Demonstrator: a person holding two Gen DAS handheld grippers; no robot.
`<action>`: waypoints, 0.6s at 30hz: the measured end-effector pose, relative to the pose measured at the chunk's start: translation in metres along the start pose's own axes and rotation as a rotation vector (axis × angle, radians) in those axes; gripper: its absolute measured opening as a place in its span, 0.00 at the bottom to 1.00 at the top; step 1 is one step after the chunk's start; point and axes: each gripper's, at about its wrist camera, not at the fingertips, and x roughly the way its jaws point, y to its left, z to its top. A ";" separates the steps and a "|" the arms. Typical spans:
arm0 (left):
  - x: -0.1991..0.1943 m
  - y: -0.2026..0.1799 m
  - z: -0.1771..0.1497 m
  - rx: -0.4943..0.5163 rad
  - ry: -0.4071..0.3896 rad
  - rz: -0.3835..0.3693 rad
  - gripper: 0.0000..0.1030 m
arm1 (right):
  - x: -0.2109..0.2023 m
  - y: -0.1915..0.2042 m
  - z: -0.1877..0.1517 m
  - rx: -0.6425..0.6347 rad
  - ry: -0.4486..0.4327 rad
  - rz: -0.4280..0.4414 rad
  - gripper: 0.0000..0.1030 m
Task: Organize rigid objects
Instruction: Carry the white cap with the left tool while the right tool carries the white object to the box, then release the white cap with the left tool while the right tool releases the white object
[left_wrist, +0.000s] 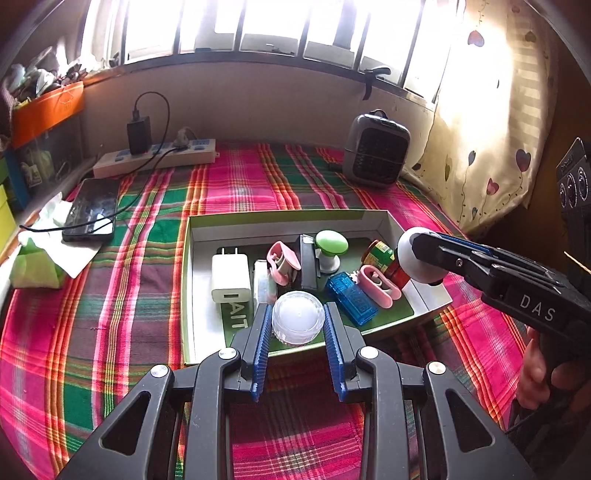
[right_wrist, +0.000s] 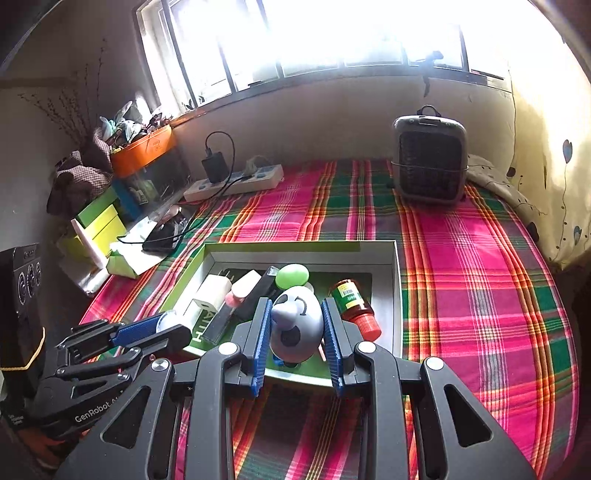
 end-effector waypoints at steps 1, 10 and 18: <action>0.002 0.001 0.001 -0.002 0.003 0.000 0.26 | 0.003 -0.001 0.003 -0.001 -0.001 -0.002 0.28; 0.017 0.005 0.003 -0.008 0.026 -0.002 0.26 | 0.038 -0.019 0.030 0.023 0.024 -0.033 0.28; 0.033 0.006 0.004 -0.007 0.049 0.001 0.26 | 0.068 -0.028 0.043 0.038 0.063 -0.044 0.28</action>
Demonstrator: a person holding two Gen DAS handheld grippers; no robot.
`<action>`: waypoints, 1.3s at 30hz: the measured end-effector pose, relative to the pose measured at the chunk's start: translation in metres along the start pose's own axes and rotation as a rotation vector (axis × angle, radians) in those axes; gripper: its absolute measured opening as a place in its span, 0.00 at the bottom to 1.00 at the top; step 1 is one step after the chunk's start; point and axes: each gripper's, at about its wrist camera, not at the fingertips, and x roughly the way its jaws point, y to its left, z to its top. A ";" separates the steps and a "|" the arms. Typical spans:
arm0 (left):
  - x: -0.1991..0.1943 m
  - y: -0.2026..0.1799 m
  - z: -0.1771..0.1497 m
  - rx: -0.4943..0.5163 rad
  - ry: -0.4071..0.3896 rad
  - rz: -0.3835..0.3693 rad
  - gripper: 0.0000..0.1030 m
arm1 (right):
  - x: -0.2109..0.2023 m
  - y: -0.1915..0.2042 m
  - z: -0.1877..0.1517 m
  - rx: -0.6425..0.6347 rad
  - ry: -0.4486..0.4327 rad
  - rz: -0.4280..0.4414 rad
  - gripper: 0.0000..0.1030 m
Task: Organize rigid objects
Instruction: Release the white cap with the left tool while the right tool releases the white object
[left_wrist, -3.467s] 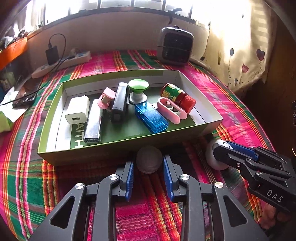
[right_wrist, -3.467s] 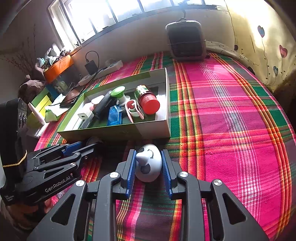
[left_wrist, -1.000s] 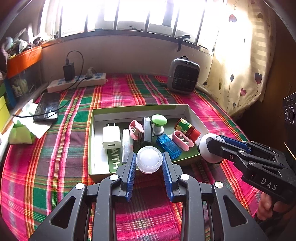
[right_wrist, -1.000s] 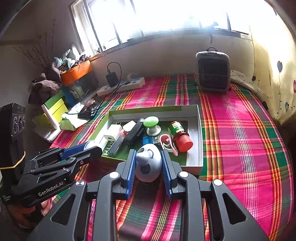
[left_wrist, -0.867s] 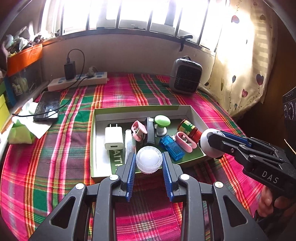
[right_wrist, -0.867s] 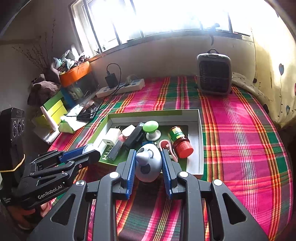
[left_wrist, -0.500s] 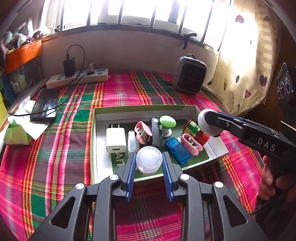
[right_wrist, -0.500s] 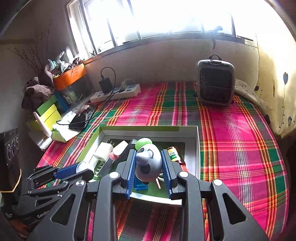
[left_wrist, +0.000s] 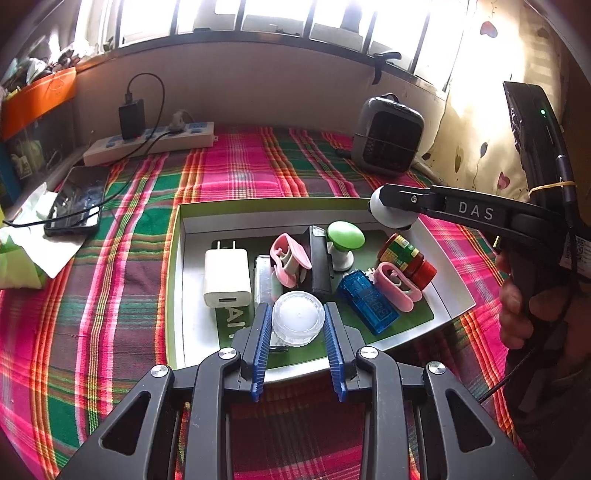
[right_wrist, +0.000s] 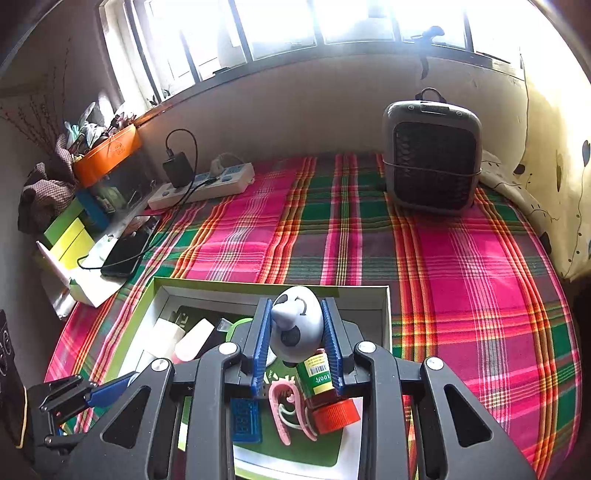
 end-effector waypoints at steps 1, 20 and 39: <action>0.002 0.000 0.000 -0.001 0.003 0.000 0.26 | 0.003 -0.001 0.001 0.000 0.004 0.001 0.28; 0.019 0.003 0.002 0.007 0.025 0.010 0.26 | 0.045 -0.004 0.000 -0.018 0.089 -0.006 0.28; 0.019 0.002 0.002 0.010 0.026 0.019 0.27 | 0.049 -0.004 -0.006 0.000 0.101 0.013 0.28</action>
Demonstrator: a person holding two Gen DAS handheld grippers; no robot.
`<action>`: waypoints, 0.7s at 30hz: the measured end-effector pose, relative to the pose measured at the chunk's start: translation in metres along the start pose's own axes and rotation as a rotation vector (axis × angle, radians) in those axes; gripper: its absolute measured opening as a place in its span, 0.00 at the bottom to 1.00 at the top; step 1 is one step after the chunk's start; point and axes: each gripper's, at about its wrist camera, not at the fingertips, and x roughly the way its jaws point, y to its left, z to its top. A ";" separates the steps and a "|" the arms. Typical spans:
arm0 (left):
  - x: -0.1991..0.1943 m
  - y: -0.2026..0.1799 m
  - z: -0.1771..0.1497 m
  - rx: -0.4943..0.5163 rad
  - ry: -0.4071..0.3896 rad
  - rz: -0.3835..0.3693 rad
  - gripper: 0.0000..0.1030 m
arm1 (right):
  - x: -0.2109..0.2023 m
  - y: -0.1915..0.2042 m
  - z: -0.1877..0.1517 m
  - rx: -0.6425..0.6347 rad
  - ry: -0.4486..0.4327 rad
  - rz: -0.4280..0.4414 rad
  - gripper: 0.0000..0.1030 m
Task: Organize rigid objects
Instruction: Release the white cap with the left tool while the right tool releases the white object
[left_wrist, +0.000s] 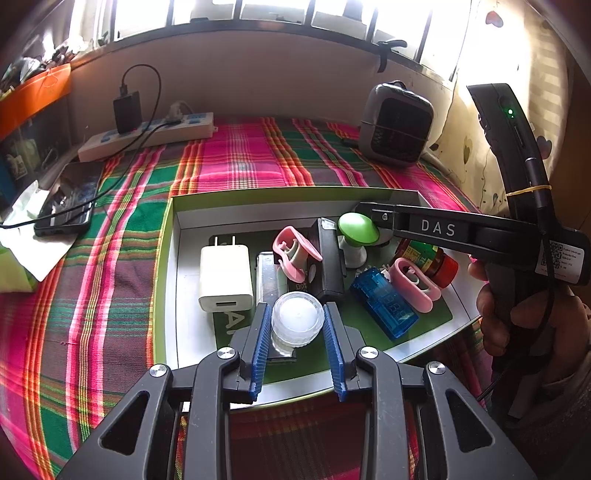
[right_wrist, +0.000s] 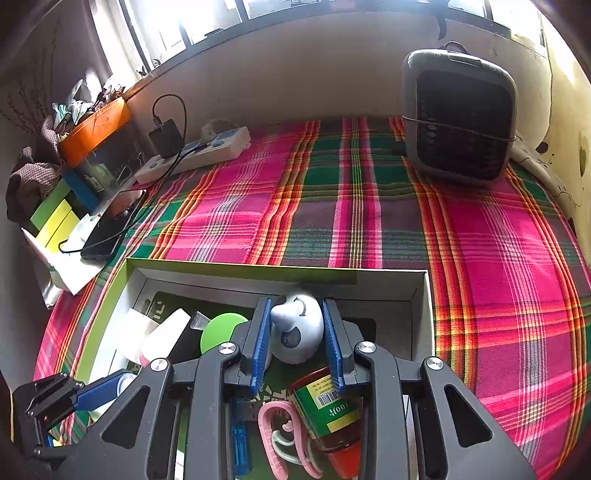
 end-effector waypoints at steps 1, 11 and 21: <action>0.000 0.000 0.000 0.001 0.001 0.001 0.27 | 0.000 0.000 0.000 0.002 0.000 0.000 0.28; -0.001 0.001 -0.001 -0.001 0.002 0.001 0.32 | 0.000 0.001 0.000 0.007 0.003 0.000 0.29; -0.004 0.000 -0.001 -0.004 -0.003 0.007 0.36 | -0.007 0.002 -0.004 0.021 -0.015 0.015 0.37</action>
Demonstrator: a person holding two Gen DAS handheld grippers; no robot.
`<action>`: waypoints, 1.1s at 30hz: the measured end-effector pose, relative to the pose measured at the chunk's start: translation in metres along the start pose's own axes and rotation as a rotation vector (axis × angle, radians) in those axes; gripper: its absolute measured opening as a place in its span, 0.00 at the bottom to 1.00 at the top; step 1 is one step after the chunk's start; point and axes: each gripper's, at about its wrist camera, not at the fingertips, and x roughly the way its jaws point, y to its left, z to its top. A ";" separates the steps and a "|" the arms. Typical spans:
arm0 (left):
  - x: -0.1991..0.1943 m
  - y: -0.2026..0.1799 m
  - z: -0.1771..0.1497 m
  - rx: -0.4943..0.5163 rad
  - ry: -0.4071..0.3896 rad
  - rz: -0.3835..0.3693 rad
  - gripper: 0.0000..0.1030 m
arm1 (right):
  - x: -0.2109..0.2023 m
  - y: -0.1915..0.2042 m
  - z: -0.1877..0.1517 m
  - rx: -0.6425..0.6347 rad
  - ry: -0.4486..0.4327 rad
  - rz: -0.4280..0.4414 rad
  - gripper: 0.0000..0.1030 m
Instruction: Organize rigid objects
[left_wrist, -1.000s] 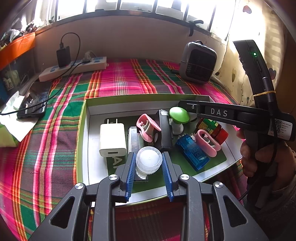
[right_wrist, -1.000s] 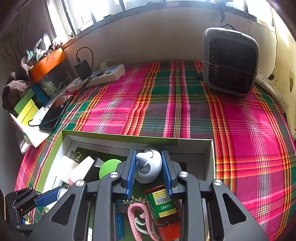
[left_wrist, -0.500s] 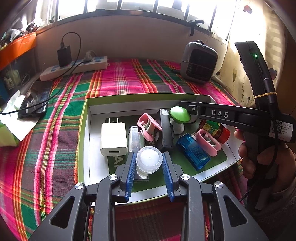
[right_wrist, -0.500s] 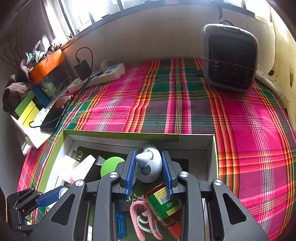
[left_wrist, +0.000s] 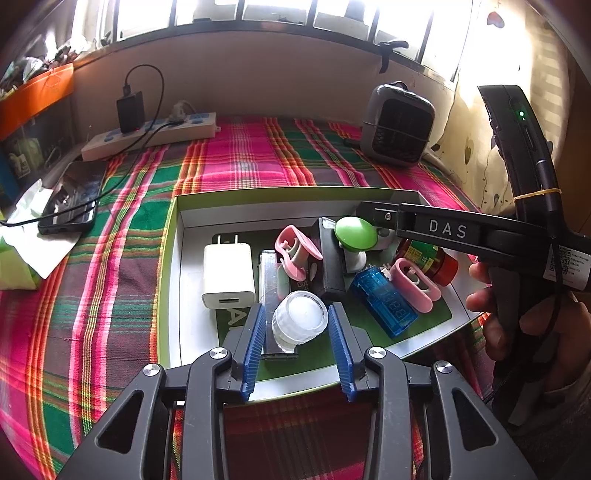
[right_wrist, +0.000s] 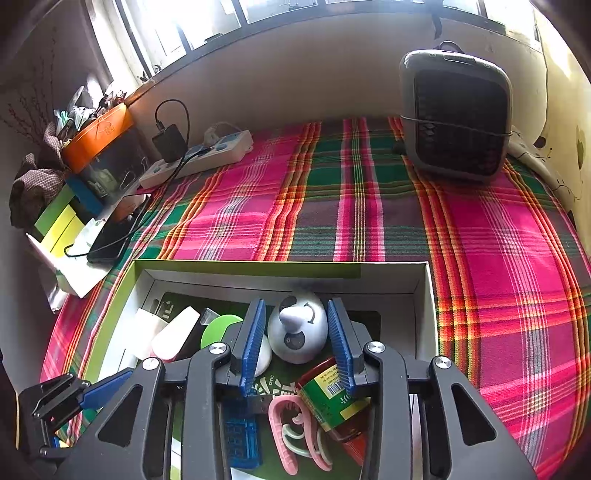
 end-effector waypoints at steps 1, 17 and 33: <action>-0.001 0.000 0.000 -0.001 -0.003 0.001 0.38 | -0.001 0.000 0.000 0.005 -0.004 -0.001 0.38; -0.028 -0.011 -0.007 0.008 -0.037 0.003 0.40 | -0.035 0.004 -0.011 0.033 -0.052 0.010 0.44; -0.059 -0.020 -0.042 0.013 -0.034 0.076 0.40 | -0.088 0.017 -0.064 -0.041 -0.092 -0.019 0.44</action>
